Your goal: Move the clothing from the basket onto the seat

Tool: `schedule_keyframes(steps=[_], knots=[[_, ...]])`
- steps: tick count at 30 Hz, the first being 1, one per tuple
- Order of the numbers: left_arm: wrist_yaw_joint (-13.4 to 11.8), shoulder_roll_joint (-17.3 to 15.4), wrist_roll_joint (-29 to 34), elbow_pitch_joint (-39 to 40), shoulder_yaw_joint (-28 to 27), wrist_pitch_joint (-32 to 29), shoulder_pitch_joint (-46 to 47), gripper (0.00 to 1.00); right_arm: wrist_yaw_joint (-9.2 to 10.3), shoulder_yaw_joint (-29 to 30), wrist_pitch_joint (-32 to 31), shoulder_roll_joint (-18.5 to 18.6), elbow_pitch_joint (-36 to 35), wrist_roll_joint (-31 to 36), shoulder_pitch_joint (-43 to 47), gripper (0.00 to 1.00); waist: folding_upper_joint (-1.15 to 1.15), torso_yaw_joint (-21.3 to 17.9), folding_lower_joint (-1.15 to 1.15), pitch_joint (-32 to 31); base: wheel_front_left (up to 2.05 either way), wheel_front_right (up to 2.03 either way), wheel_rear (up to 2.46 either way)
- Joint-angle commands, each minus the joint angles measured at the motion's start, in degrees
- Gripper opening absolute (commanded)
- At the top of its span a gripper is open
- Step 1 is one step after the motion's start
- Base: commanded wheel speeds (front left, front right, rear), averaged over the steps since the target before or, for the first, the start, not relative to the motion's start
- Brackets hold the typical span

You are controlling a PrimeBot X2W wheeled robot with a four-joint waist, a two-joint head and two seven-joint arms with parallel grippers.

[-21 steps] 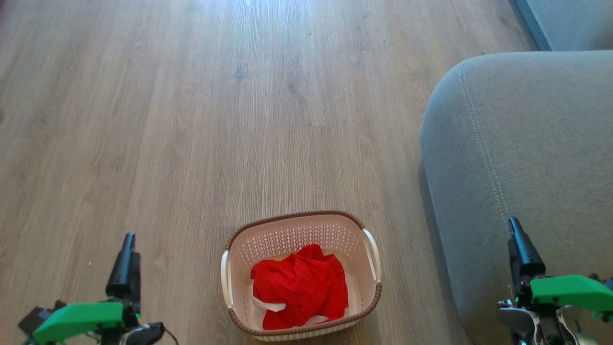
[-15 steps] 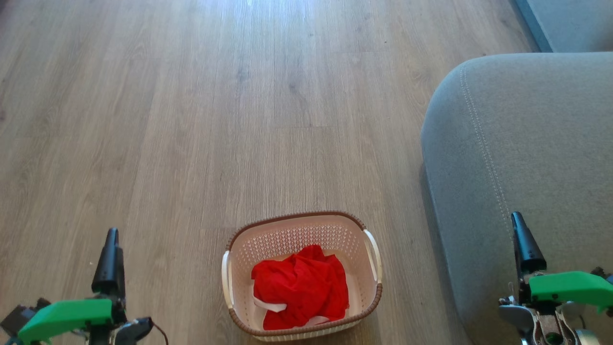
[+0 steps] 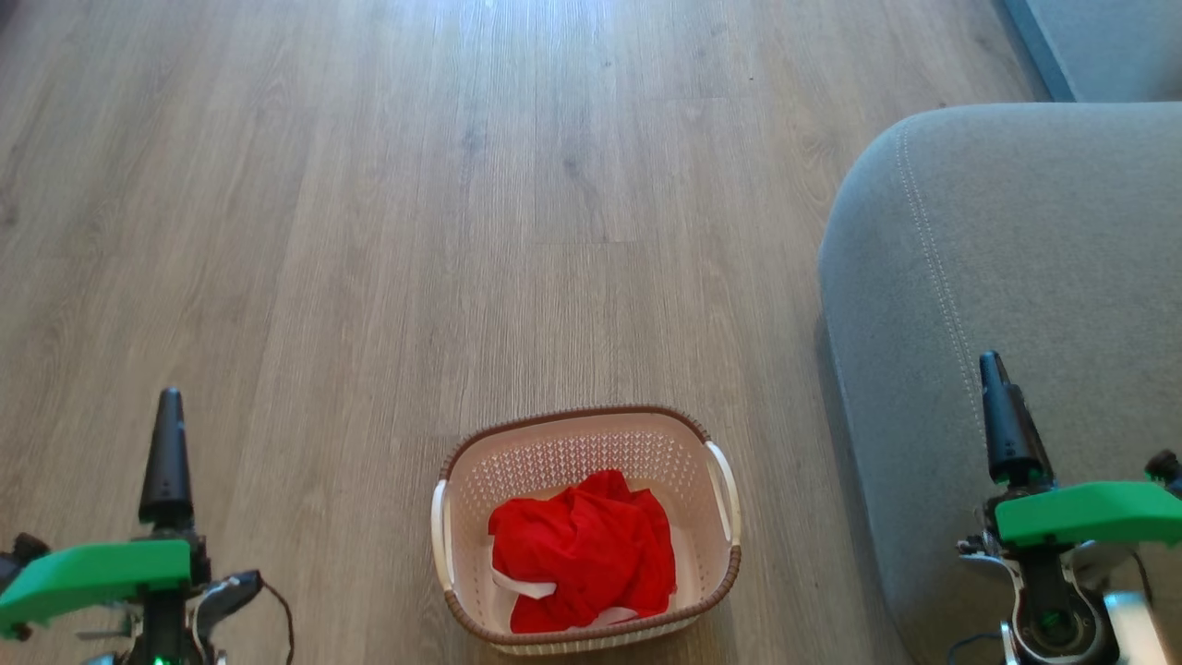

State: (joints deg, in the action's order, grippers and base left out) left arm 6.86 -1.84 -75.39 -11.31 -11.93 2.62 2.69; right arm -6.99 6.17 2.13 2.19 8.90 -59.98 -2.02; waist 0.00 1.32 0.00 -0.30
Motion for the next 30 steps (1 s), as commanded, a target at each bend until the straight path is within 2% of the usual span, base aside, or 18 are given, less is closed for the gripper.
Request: schedule_keyframes(steps=[1,10,15,21,30], knots=[[0.27,-0.54,1.55,2.76,-1.54,0.53,3.23,1.00,-0.22,-0.69,0.94,0.43,-2.90,1.73,-3.48,1.00,0.00,0.05,0.00,0.04,0.00,0.00,0.00],[-0.23,-0.60,7.68,7.25,-1.37,2.04,3.72,1.00,-0.25,-2.80,2.46,0.47,-6.17,10.98,-4.22,1.00,0.00,0.49,0.00,0.34,0.00,0.00,0.00],[-2.27,-0.64,13.04,11.22,0.48,2.88,3.60,1.00,-0.27,-4.01,3.30,0.48,-7.75,15.87,-4.60,1.00,0.00,0.60,0.00,0.59,0.00,0.00,0.00],[-7.00,-0.68,21.60,16.08,4.02,3.89,3.31,1.00,-0.30,-5.17,4.32,0.51,-9.10,21.27,-4.88,1.00,0.00,0.80,0.00,0.80,0.00,0.00,0.00],[-14.96,-0.74,37.80,20.27,13.40,5.40,3.24,1.00,-0.33,-7.55,5.84,0.54,-9.66,29.36,-5.10,1.00,0.00,1.09,0.00,0.94,0.00,0.00,0.00]])
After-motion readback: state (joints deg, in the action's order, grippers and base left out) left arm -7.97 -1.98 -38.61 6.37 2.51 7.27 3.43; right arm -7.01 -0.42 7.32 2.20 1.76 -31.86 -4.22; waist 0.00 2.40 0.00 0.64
